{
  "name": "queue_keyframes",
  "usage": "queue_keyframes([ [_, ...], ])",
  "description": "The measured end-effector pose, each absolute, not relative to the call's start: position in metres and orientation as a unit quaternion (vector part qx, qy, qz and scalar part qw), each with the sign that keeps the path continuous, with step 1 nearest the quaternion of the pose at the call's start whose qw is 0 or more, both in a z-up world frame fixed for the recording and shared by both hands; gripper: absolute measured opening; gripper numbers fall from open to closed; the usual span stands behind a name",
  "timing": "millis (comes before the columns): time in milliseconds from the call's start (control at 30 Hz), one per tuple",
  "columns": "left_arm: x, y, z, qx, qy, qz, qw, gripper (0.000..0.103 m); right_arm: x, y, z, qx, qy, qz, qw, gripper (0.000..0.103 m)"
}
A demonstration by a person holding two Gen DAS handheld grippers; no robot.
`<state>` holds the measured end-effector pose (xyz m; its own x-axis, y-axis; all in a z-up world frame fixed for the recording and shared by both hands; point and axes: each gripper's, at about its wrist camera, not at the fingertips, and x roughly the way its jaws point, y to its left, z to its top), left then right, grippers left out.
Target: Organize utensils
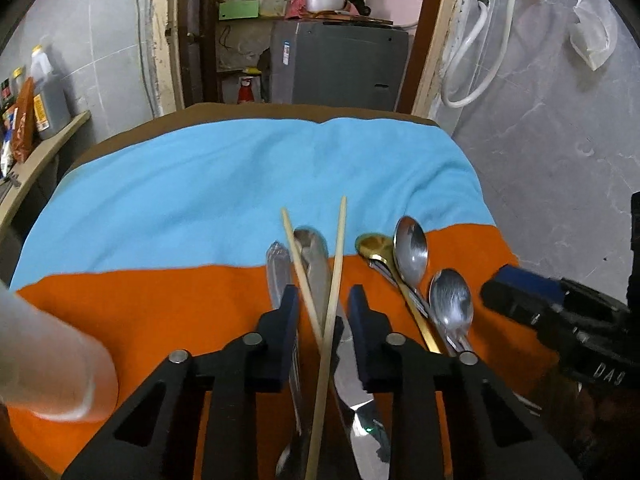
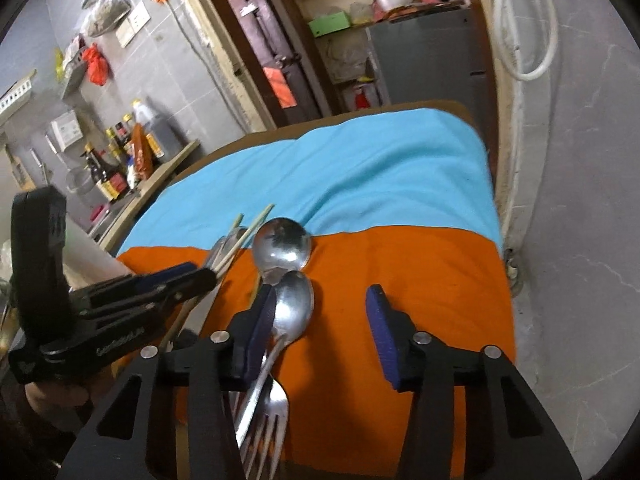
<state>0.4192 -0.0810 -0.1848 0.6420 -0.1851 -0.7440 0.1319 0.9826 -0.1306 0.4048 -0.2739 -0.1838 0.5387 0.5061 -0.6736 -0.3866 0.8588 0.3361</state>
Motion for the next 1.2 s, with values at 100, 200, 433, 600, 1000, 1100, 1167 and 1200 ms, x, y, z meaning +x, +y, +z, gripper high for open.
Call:
queue_keyframes([
  [100,0.426,-0.084,-0.185,-0.028,0.418,-0.096,0.903,0.012,0.409,-0.268,-0.186,0.068,0.415,0.266,0.867,0.039],
  [200,0.434,-0.087,-0.184,-0.022,0.42,-0.103,0.902,0.011,0.411,-0.265,-0.187,0.065,0.42,0.268,0.865,0.038],
  [433,0.452,-0.091,-0.185,-0.021,0.426,-0.109,0.898,0.011,0.415,-0.267,-0.19,0.071,0.427,0.26,0.863,0.038],
  [600,0.459,-0.086,-0.185,-0.036,0.43,-0.115,0.895,0.011,0.416,-0.26,-0.19,0.058,0.432,0.263,0.861,0.038],
  [1000,0.486,-0.065,-0.188,-0.126,0.479,-0.148,0.856,0.011,0.428,-0.26,-0.197,0.076,0.45,0.287,0.842,0.027],
  [1100,0.486,-0.066,-0.186,-0.119,0.489,-0.148,0.851,0.011,0.429,-0.263,-0.199,0.09,0.452,0.293,0.838,0.027],
  [1167,0.487,-0.065,-0.186,-0.117,0.499,-0.15,0.845,0.011,0.429,-0.264,-0.199,0.095,0.453,0.297,0.835,0.027],
  [1200,0.486,-0.064,-0.185,-0.117,0.504,-0.151,0.842,0.011,0.43,-0.264,-0.199,0.097,0.453,0.298,0.835,0.026],
])
